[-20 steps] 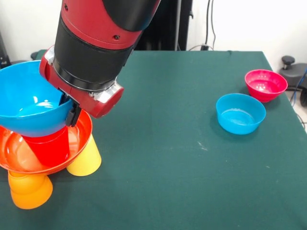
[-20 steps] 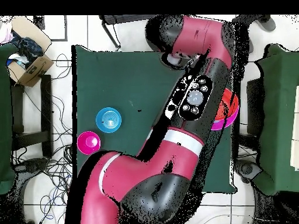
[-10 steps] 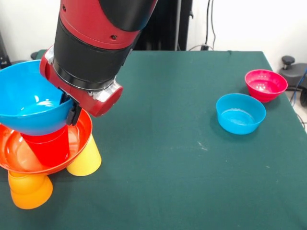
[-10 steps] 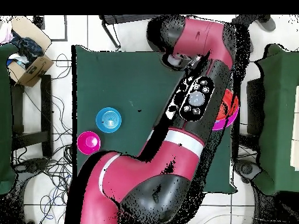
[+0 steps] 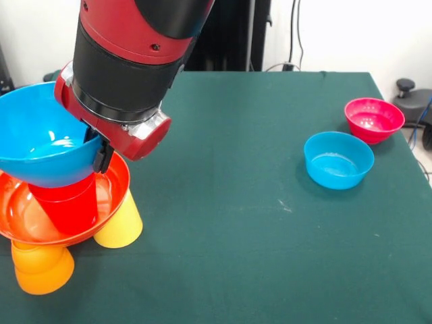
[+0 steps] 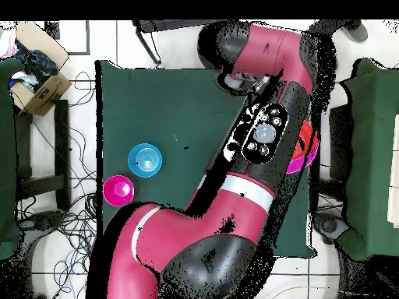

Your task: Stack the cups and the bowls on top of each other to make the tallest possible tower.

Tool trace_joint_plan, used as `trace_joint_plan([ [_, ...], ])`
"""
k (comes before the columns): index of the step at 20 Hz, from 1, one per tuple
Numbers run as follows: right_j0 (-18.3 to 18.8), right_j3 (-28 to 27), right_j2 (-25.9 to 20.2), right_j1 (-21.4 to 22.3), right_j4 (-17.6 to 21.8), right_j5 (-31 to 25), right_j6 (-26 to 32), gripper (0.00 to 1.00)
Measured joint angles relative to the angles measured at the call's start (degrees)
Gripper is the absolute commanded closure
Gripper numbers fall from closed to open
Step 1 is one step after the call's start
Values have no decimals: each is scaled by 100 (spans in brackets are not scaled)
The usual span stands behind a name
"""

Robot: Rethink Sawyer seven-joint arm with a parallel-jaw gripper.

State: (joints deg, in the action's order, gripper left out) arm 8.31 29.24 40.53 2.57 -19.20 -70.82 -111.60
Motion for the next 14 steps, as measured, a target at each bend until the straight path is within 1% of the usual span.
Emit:
trace_joint_plan([
  [14,3,3,-89,-19,7,203,0,100],
])
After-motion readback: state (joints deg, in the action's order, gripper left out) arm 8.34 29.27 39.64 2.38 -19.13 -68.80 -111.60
